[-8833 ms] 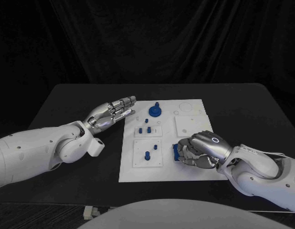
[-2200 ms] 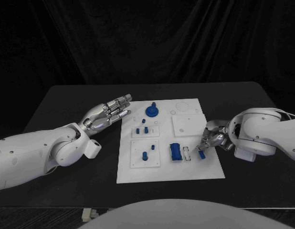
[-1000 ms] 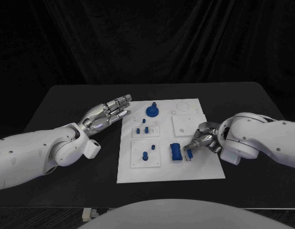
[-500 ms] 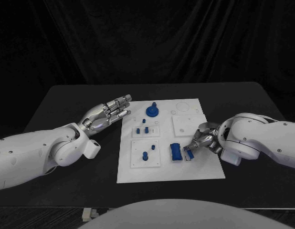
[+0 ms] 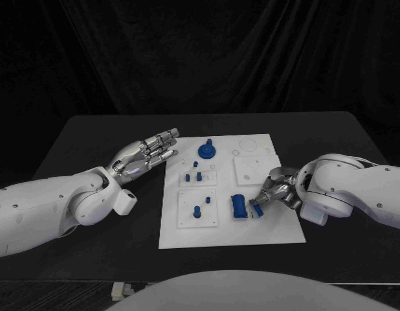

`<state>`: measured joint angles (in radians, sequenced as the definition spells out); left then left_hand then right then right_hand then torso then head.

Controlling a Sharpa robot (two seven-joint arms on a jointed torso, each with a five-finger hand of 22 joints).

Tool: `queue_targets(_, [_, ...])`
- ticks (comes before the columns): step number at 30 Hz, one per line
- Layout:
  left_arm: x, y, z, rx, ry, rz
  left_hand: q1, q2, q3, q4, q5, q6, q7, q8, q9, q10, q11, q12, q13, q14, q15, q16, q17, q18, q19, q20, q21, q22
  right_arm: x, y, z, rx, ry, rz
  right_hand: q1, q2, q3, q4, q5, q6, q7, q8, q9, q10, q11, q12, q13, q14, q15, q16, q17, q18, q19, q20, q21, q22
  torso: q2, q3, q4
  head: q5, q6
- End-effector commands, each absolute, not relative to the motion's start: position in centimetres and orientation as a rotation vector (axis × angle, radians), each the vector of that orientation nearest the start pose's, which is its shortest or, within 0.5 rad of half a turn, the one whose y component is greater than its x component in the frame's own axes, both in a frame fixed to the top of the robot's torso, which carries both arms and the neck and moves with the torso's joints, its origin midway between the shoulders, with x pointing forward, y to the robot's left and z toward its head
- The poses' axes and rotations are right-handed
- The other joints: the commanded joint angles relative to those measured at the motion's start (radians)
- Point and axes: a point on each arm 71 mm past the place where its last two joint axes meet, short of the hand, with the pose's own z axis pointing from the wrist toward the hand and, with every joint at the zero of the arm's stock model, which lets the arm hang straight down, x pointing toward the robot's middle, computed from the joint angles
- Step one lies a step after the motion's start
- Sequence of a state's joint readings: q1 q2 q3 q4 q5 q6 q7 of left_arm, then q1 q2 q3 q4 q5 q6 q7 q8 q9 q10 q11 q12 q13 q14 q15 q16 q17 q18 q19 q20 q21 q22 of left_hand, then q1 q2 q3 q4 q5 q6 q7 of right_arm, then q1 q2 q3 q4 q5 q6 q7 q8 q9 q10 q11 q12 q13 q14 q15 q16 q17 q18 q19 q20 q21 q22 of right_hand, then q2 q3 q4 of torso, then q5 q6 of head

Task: Assemble the parts on the task board

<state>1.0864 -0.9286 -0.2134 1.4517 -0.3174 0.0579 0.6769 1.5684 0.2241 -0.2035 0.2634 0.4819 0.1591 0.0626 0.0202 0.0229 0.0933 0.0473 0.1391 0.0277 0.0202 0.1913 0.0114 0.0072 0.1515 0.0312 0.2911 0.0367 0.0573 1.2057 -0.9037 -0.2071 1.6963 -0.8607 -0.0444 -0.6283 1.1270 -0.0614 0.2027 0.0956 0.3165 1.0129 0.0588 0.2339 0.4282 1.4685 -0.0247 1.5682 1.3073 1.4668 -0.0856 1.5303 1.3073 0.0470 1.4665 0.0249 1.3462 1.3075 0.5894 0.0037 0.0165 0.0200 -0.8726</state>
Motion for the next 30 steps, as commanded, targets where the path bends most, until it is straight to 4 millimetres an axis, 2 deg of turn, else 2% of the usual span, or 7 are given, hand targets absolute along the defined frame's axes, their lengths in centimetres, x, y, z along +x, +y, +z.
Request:
queue_targets(1, [42.9,24.9,-27.1,-0.735,1.642,-1.780,0.008,0.000,0.006,-0.001,0.007,0.002,0.007,0.005,0.001,0.000,0.005,0.001,0.001,0.000,0.007,0.007,0.001,-0.010,0.003,0.004,0.005,0.001,40.7,-20.9,-27.1,0.427,2.500,0.393,-0.011,0.003,-0.002,0.007,-0.012,0.004,0.002,0.001,-0.002,0.102,0.007,0.003,0.263,0.075,0.005,-0.006,0.115,0.003,0.037,0.004,-0.008,0.196,0.000,0.0001,0.0003,-0.001,0.000])
queue_targets(6, [42.9,24.8,-27.1,-0.736,1.645,-1.781,0.009,0.000,0.007,-0.002,0.008,0.001,0.008,0.005,0.001,0.000,0.005,0.001,0.001,0.000,0.008,0.007,0.001,-0.011,0.003,0.004,0.005,0.001,40.7,-20.9,-27.2,0.429,2.500,0.392,-0.039,0.018,-0.011,0.032,-0.019,0.010,0.001,0.004,-0.003,0.102,0.006,0.003,0.263,0.074,0.004,-0.007,0.111,0.004,0.037,0.003,-0.010,0.195,0.000,0.0000,0.0001,-0.001,0.000])
queue_targets(13, [42.9,24.8,-27.1,-0.737,1.649,-1.779,0.013,0.000,0.010,-0.006,0.012,0.001,0.010,0.005,0.001,0.000,0.004,0.001,0.001,0.001,0.009,0.008,0.001,-0.012,0.004,0.004,0.006,0.002,40.7,-20.9,-27.3,0.432,2.499,0.391,-0.086,0.047,-0.012,0.076,0.049,0.015,-0.002,0.009,-0.007,0.102,0.003,0.003,0.263,0.072,0.002,-0.012,0.101,0.005,0.034,0.002,-0.019,0.193,0.000,-0.0001,0.0001,-0.001,0.000])
queue_targets(22, [42.9,24.8,-27.1,-0.738,1.651,-1.780,0.016,0.000,0.012,-0.008,0.015,0.002,0.011,0.005,0.001,0.000,0.005,0.001,0.001,0.001,0.010,0.008,0.001,-0.013,0.004,0.004,0.006,0.002,40.7,-21.0,-27.3,0.435,2.497,0.391,-0.093,0.047,-0.012,0.083,0.038,0.016,-0.003,0.011,-0.008,0.102,0.001,0.003,0.263,0.070,0.000,-0.017,0.089,0.008,0.031,0.001,-0.032,0.190,0.000,0.0001,0.0002,0.000,0.000])
queue_targets(24, [42.9,24.8,-27.1,-0.737,1.649,-1.782,0.016,0.000,0.012,-0.008,0.015,0.002,0.011,0.005,0.001,0.000,0.005,0.001,0.001,0.001,0.010,0.008,0.001,-0.013,0.004,0.004,0.006,0.002,40.6,-21.1,-27.3,0.431,2.494,0.390,-0.092,0.036,-0.017,0.079,0.000,0.014,-0.003,0.011,-0.009,0.102,0.002,0.003,0.263,0.069,0.000,-0.017,0.088,0.008,0.031,0.000,-0.033,0.190,0.000,0.0000,0.0000,0.001,0.000])
queue_targets(28, [42.8,24.8,-27.0,-0.735,1.641,-1.786,0.018,0.000,0.013,-0.010,0.017,0.003,0.011,0.005,0.002,0.001,0.005,0.002,0.002,0.001,0.010,0.008,0.002,-0.013,0.004,0.004,0.006,0.002,40.4,-21.5,-27.0,0.425,2.470,0.389,-0.116,0.008,-0.054,0.096,-0.173,0.004,0.000,0.011,-0.010,0.102,0.004,0.003,0.263,0.070,0.002,-0.019,0.087,0.008,0.031,0.002,-0.037,0.189,0.000,0.0000,0.0000,0.005,0.000])
queue_targets(30, [42.8,24.9,-27.0,-0.732,1.633,-1.789,0.017,-0.001,0.013,-0.009,0.017,0.005,0.011,0.005,0.002,0.002,0.005,0.003,0.002,0.001,0.010,0.008,0.002,-0.013,0.004,0.004,0.006,0.002,40.2,-21.9,-26.8,0.438,2.449,0.394,-0.132,0.001,-0.076,0.115,-0.212,-0.001,0.001,0.013,-0.010,0.102,0.005,0.003,0.263,0.070,0.003,-0.018,0.090,0.008,0.032,0.002,-0.036,0.189,0.000,0.0001,0.0003,0.005,0.000])
